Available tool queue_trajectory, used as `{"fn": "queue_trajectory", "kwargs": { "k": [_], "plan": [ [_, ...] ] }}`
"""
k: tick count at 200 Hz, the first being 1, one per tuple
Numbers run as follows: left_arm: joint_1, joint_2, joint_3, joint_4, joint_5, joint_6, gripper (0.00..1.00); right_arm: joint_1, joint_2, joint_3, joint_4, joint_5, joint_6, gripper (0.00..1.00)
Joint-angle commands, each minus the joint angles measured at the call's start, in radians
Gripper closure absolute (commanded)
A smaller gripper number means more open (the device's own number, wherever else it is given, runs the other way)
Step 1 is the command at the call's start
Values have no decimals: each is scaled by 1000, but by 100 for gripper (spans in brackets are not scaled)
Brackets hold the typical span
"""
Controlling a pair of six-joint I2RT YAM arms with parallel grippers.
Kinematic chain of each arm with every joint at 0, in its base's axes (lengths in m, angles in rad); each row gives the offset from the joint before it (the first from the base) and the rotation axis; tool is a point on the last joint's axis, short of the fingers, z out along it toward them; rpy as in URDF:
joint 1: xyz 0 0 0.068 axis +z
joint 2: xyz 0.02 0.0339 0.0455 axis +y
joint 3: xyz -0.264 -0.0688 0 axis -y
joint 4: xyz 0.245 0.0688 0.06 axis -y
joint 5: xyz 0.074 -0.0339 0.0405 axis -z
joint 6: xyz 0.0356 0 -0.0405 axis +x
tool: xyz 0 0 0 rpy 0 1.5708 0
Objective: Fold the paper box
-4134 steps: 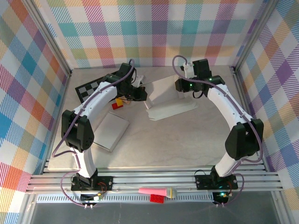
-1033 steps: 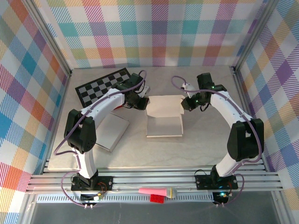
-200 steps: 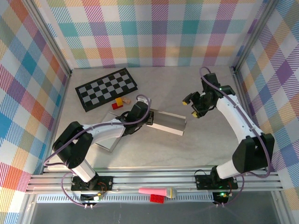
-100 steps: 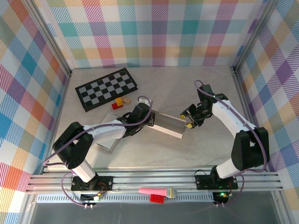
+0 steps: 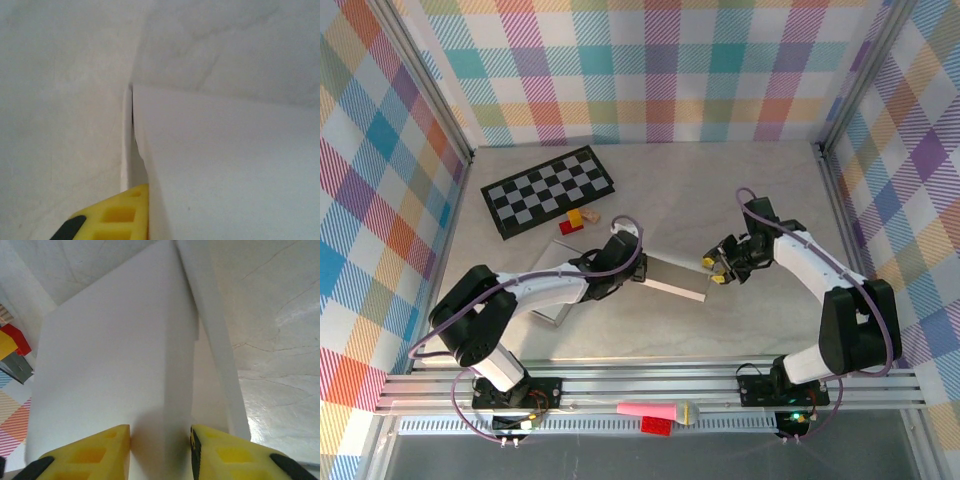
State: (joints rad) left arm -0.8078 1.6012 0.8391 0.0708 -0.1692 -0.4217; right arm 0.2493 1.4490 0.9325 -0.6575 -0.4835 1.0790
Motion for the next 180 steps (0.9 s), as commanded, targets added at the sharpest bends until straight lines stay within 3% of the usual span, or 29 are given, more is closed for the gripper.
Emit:
{"fn": "queue_trajectory", "kwargs": {
  "k": [1, 80, 116, 138, 155, 180],
  "plan": [
    [-29, -34, -24, -57, 35, -62, 82, 20, -3, -28, 43, 6, 38, 66],
    [-61, -192, -80, -185, 112, -203, 55, 42, 14, -55, 44, 66, -2, 70],
    [-65, -387, -32, -338, 198, -328, 48, 42, 25, -53, 41, 73, -26, 70],
    [-58, -448, 100, -558, 174, -350, 41, 42, 34, -39, 22, 91, -61, 70],
    [14, -419, 224, -669, 199, -309, 39, 42, 47, -22, 4, 103, -97, 70],
    [223, -233, 385, -737, 393, -231, 39, 42, 66, -2, -11, 113, -137, 70]
  ]
}}
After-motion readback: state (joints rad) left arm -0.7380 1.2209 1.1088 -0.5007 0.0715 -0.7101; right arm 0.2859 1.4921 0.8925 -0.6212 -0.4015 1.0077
